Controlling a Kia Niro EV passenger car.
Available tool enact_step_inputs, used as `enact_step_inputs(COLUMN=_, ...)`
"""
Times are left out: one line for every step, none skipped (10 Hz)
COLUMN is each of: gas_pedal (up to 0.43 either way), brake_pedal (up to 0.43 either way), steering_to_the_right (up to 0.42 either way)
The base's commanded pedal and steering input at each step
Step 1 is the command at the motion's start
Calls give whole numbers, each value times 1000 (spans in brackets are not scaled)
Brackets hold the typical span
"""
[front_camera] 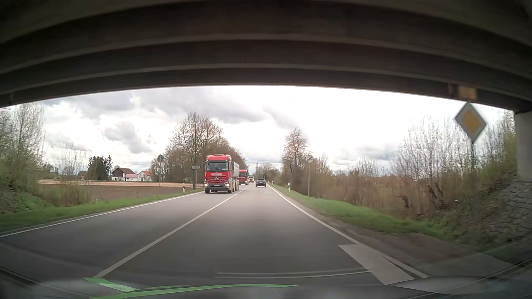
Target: Follow the waypoints while adhering to traffic rules and regulations
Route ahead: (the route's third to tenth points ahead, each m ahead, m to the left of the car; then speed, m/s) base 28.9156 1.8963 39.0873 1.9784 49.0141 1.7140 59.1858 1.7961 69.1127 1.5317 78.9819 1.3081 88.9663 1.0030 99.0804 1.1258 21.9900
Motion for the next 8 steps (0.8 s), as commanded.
enact_step_inputs(gas_pedal=280, brake_pedal=0, steering_to_the_right=0)
enact_step_inputs(gas_pedal=280, brake_pedal=0, steering_to_the_right=0)
enact_step_inputs(gas_pedal=268, brake_pedal=0, steering_to_the_right=0)
enact_step_inputs(gas_pedal=260, brake_pedal=0, steering_to_the_right=0)
enact_step_inputs(gas_pedal=260, brake_pedal=0, steering_to_the_right=0)
enact_step_inputs(gas_pedal=260, brake_pedal=0, steering_to_the_right=0)
enact_step_inputs(gas_pedal=260, brake_pedal=0, steering_to_the_right=0)
enact_step_inputs(gas_pedal=260, brake_pedal=0, steering_to_the_right=0)
